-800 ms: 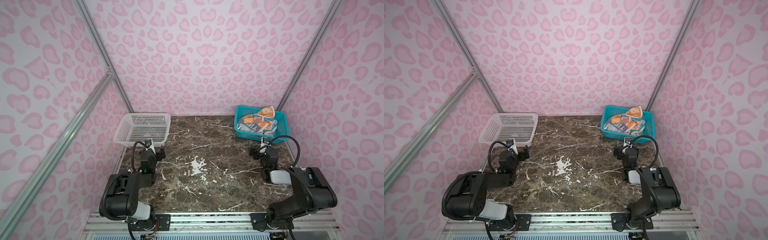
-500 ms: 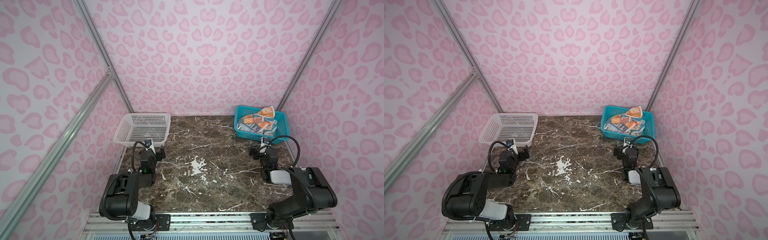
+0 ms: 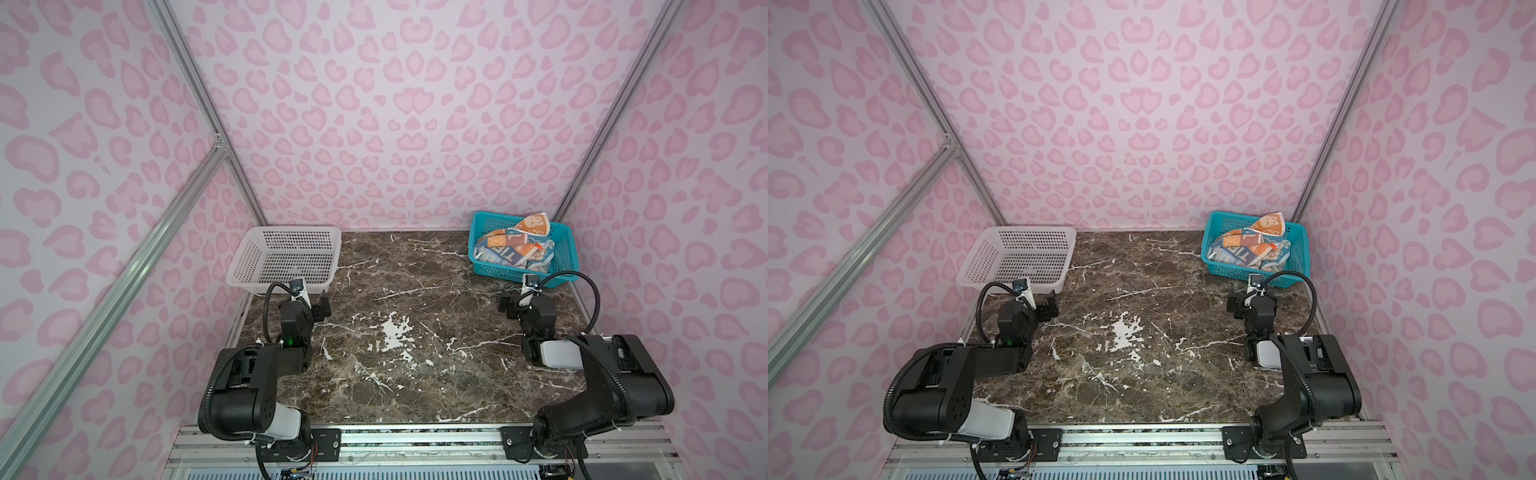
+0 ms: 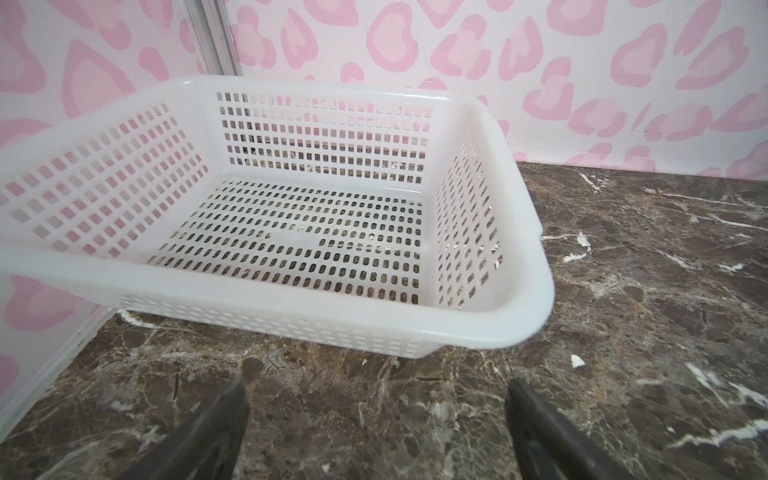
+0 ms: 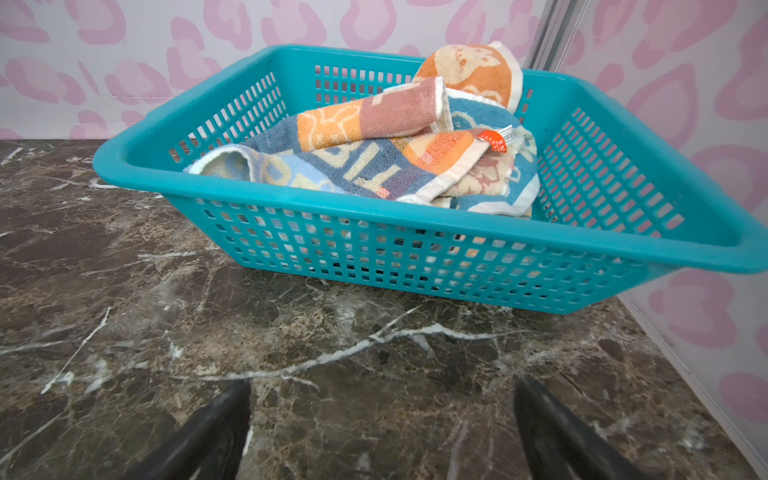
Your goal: Fold and stack the towels
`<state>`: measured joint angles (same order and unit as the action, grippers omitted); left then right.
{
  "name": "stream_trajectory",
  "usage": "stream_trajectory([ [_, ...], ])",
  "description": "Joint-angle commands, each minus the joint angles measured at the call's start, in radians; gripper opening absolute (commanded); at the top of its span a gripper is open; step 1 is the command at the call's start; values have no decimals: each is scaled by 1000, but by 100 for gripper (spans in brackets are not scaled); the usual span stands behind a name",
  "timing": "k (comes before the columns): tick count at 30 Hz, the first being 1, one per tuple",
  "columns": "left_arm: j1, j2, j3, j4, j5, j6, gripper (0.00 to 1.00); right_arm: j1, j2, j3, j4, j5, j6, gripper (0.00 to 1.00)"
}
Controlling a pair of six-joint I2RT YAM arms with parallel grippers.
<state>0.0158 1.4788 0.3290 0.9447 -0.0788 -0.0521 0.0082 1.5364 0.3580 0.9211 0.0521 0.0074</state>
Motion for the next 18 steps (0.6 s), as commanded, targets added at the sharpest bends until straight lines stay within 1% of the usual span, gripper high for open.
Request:
stream_trajectory([
  [1,1,1,6,31,1,3,97,-1,1,4,5,3,5,99],
  [7,1,-6,-2,41,1,4,97,-1,-5,-6,18,6,2,99],
  [10,0,-54,24,-38,-21,-3,97,0,-39,-11,11,-7,-7,100],
  [13,-4,-127,35,-112,-24,3,97,12,-107,9,-83,10,-13,100],
  [16,-14,-208,43,-173,-65,1,97,29,-181,48,-203,21,-28,100],
  [18,-16,-267,47,-180,-79,-23,97,40,-233,76,-272,12,-31,100],
])
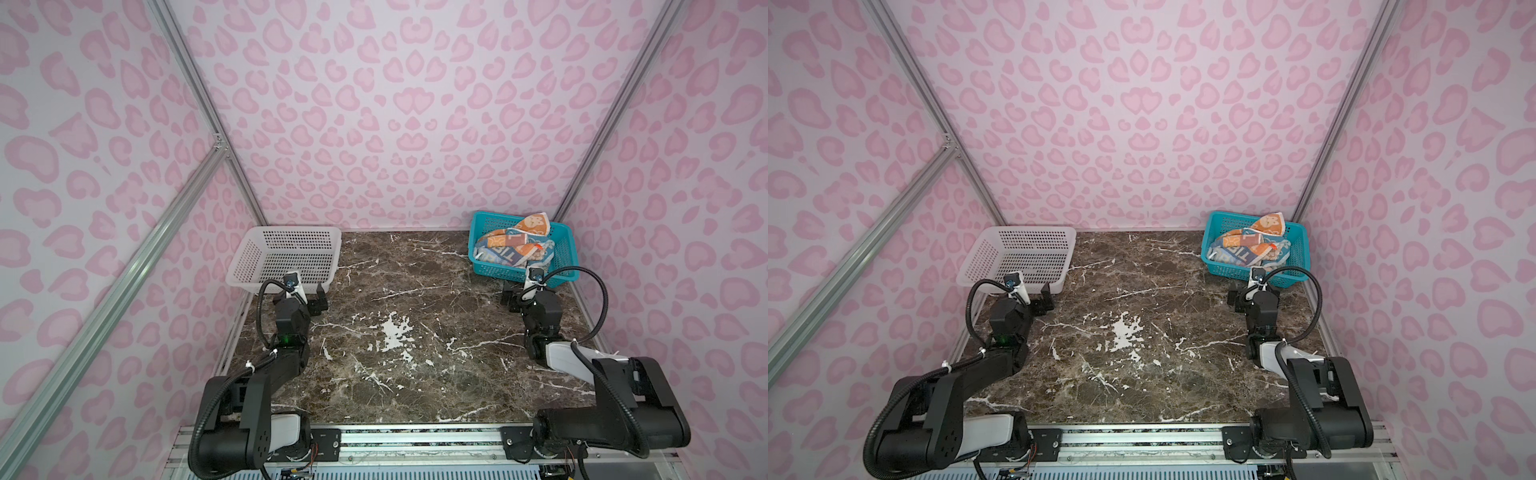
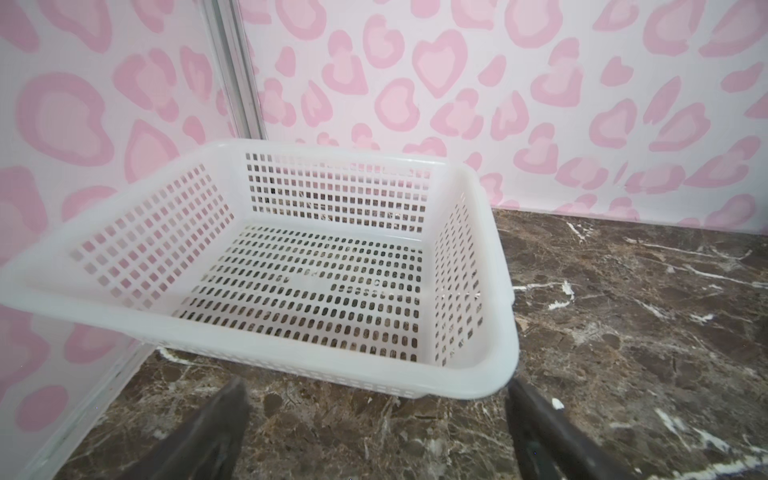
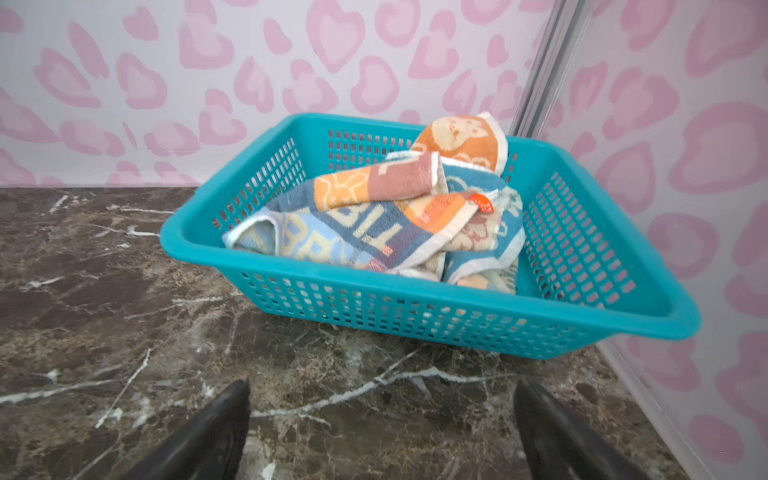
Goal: Fold and stack the towels
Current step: 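Reach the right gripper down into the teal basket of towels while the left arm rises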
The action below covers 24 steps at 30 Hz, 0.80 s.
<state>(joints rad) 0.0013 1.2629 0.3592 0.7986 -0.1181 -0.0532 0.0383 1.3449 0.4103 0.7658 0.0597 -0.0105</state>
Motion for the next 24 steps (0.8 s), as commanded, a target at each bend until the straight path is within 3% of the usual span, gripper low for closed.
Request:
stream_trajectory([
  [1,-1,-72,28,-48,-29,-24,97,12,-61,40,-153,-5,-10,100],
  [6,-1,-160,185,-284,92,-63,97,15,-130,181,-381,11,60,98],
  [10,-9,-147,360,-515,231,-93,100,13,-106,354,-594,16,76,98],
  [14,-63,-135,440,-649,238,-74,97,-4,-38,550,-833,32,103,97],
  [24,-174,-194,469,-724,315,-100,97,-72,213,958,-1262,-24,212,91],
])
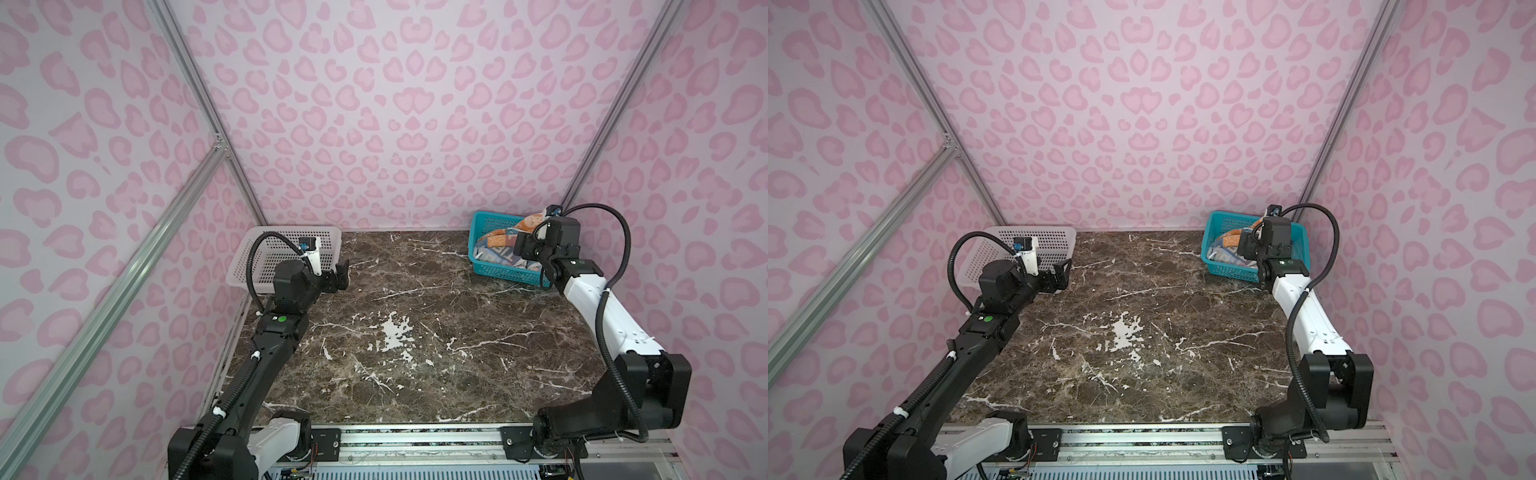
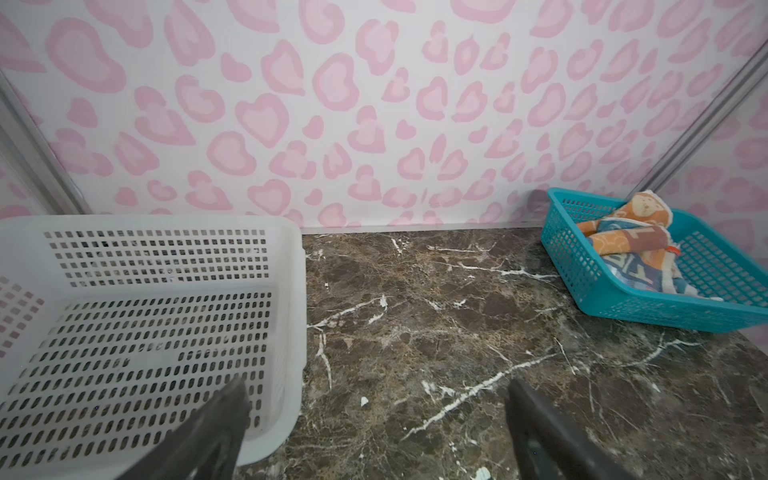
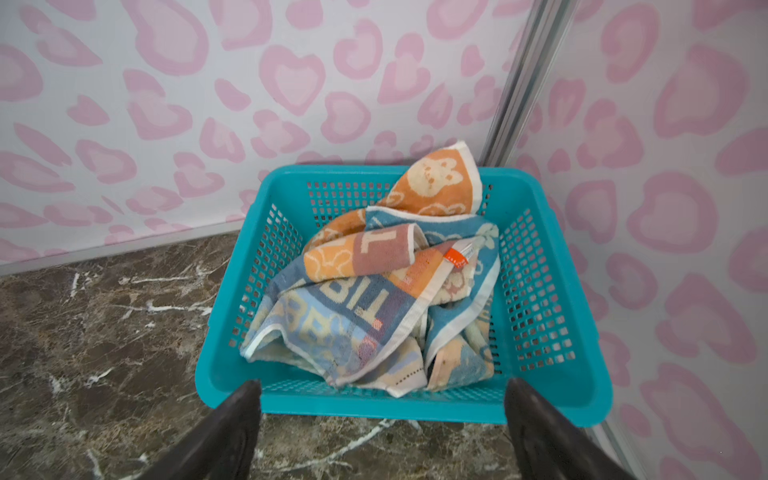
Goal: Fold and stack the towels
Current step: 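Reach the right gripper down into the teal basket of towels while the left arm rises, then close the right gripper on the cream RABBIT towel edge and lift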
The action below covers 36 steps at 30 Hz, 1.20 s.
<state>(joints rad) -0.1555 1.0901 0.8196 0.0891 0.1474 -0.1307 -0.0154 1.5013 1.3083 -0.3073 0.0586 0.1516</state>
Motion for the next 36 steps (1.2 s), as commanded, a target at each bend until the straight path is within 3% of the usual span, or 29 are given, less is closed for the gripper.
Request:
stream_trajectory([
  [1,-27,-27,7,-12,59,-26,97,-26,81,88,-219,-31,60,89],
  [5,-63,-44,18,-29,64,-19,97,-52,184,167,-295,-39,96,87],
  [11,-78,-45,5,-16,105,-69,97,-109,330,260,-335,-151,159,82],
  [15,-89,-23,3,-5,110,-82,97,-116,417,302,-335,-143,181,81],
  [31,-174,81,21,34,17,-122,97,-125,701,564,-469,-189,238,66],
  [36,-183,115,38,35,19,-120,97,-126,732,598,-481,-223,252,52],
])
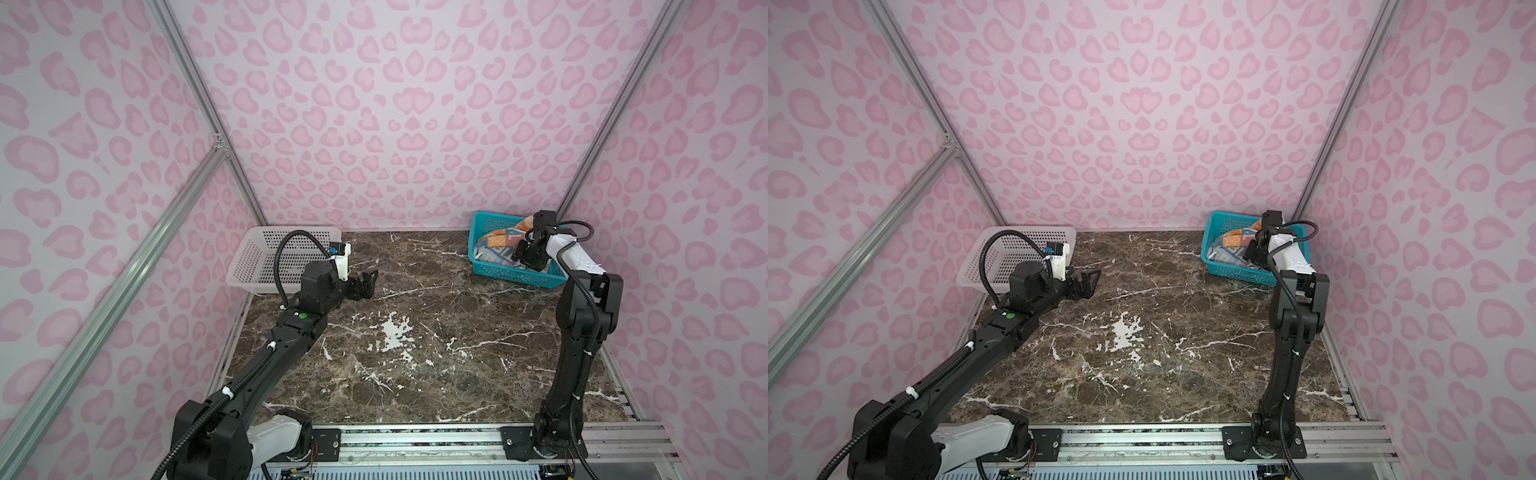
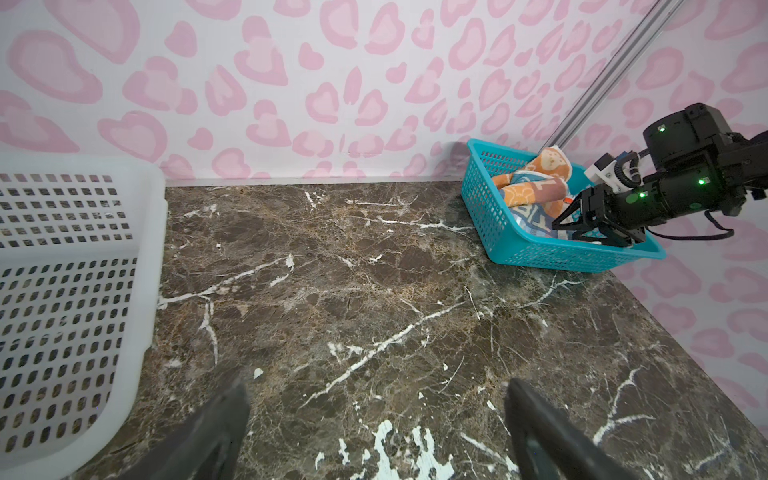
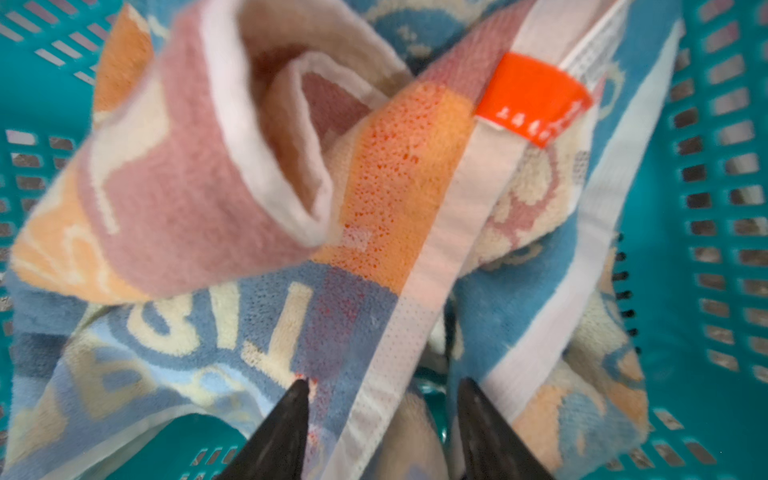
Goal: Fold and stack the towels
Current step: 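Close the right gripper on the cream RABBIT towel edge and lift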
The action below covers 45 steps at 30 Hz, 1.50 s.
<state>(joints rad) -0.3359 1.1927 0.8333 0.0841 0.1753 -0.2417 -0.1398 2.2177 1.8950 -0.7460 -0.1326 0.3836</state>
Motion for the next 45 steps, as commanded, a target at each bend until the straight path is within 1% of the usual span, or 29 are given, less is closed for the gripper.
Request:
stream_trajectory([
  [1,-4,17,28,39,-7,-9,97,0,16,13,-43,-35,22,49],
  [5,-9,37,36,45,-13,-9,97,-1,10,13,-42,-41,29,28],
  [11,-9,58,53,39,-8,7,97,-1,-30,7,-24,-43,42,0],
  [18,-9,70,68,47,-13,9,97,2,-168,-78,86,-45,51,0],
  [25,-10,97,113,49,9,19,97,21,-310,-91,99,-42,-15,0],
  [32,-11,142,153,55,54,16,97,29,-419,-96,121,-29,-43,0],
  [35,-12,156,158,57,65,14,97,27,-417,-112,147,-8,-49,0],
  [38,-12,173,165,58,73,16,97,27,-377,-119,166,-4,-47,0],
  [42,-13,189,171,49,66,22,97,34,-300,-64,142,-51,-27,0],
  [45,-14,202,172,48,60,21,97,48,-273,-36,142,-46,-28,0],
])
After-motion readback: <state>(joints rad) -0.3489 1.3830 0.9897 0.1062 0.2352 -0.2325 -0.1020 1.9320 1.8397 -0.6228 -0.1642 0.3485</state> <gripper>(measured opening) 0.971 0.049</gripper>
